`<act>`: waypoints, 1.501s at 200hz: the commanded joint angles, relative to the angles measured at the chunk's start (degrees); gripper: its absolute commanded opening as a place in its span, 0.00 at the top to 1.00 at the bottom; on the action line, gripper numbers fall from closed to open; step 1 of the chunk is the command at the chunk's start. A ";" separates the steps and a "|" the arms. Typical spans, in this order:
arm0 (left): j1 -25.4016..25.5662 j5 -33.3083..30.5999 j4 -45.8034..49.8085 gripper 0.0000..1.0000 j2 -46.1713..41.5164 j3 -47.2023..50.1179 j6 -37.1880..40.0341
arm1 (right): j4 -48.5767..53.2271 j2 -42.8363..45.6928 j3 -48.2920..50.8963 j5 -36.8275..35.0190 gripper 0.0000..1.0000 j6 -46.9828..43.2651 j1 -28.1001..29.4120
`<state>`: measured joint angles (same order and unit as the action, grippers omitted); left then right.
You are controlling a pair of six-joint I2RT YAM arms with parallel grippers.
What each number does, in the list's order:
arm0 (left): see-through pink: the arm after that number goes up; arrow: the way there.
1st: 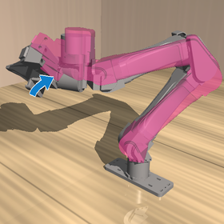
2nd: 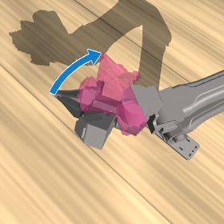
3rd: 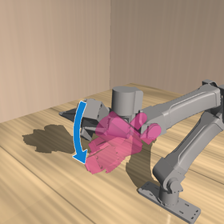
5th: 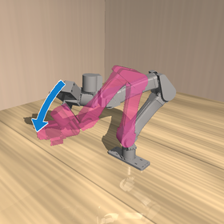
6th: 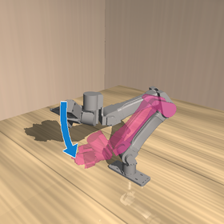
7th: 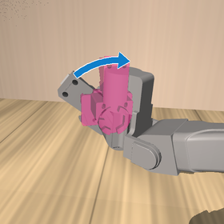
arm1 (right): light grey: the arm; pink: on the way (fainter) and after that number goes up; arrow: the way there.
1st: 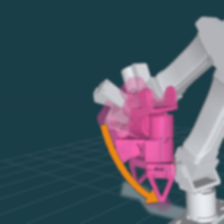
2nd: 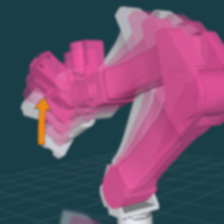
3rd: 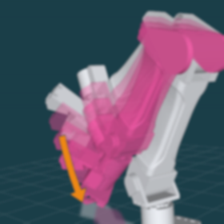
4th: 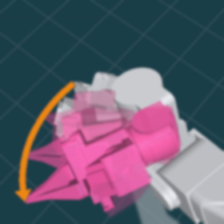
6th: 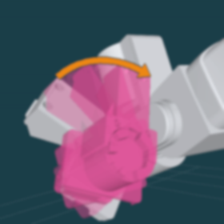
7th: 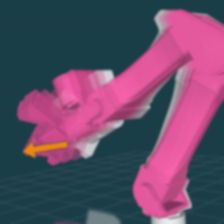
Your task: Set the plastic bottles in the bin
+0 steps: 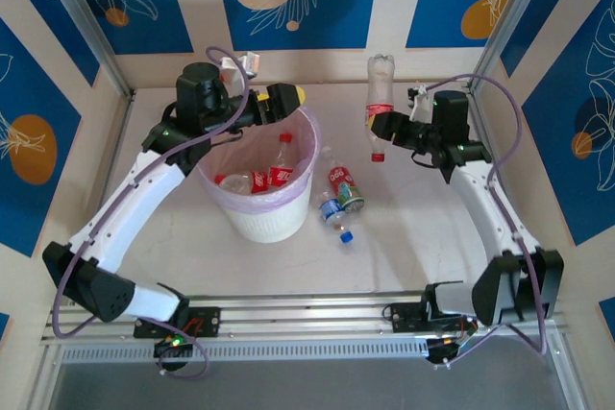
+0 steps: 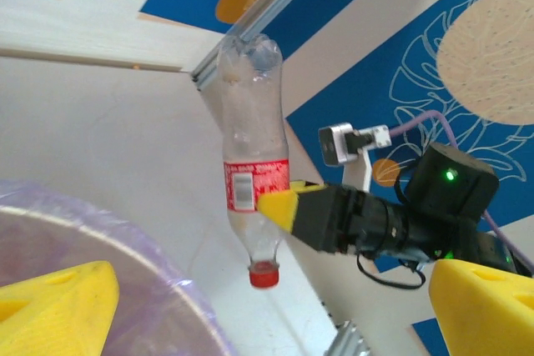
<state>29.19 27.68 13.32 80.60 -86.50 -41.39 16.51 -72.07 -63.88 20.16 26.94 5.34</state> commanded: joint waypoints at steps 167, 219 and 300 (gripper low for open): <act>11.84 9.50 -12.42 0.11 14.58 -8.76 -4.23 | -8.09 11.87 1.56 25.68 0.52 6.50 5.73; 12.33 8.82 -12.87 0.25 15.30 -8.84 -4.21 | -11.00 10.63 1.83 26.02 0.52 7.80 6.01; 12.27 7.14 -11.18 0.41 14.94 -8.52 -2.55 | -12.25 9.70 1.76 26.24 0.49 8.22 6.13</act>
<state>41.12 35.92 0.89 94.74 -93.82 -45.84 7.49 -62.30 -61.87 44.01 35.09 10.92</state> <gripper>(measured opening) 0.604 0.488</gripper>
